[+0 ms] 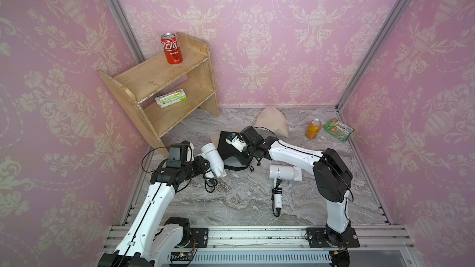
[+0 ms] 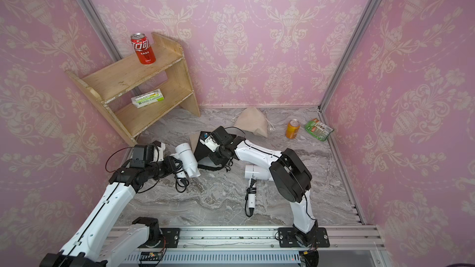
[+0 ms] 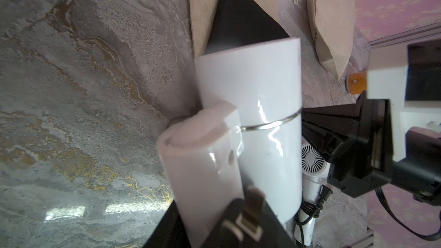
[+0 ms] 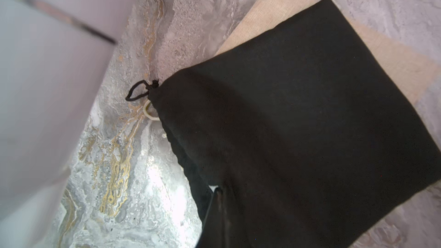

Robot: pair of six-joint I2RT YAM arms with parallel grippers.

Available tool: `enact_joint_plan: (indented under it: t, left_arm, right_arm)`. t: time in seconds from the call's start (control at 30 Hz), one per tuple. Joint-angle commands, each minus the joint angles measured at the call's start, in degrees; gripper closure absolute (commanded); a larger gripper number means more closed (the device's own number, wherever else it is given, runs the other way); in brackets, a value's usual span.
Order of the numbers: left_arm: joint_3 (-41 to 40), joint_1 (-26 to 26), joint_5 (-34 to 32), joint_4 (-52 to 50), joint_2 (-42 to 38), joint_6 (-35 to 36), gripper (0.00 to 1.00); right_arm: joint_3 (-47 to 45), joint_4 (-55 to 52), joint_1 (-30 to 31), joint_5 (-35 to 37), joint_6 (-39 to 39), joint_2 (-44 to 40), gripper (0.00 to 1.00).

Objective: Pack away hair dryers
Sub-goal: Open the drawstring bag.

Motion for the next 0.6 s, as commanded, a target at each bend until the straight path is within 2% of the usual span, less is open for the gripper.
enact_joint_plan:
  t: [0.0, 0.3, 0.57]
  left_arm:
    - [-2.04, -0.61, 6.41, 2.21, -1.72, -1.01, 0.9]
    - [-5.13, -5.29, 8.13, 4.58, -2.92, -3.67, 0.89]
    - [-7.07, -12.01, 5.2, 7.7, -1.54, -6.01, 0.89]
  right_arm:
    - [3.42, -1.28, -0.16, -0.69, 3.12, -0.05, 1.0]
    - [8.3, -3.72, -0.5, 2.04, 5.21, 2.76, 1.0]
    - [8.88, -3.65, -0.82, 2.13, 5.56, 2.48, 1.0]
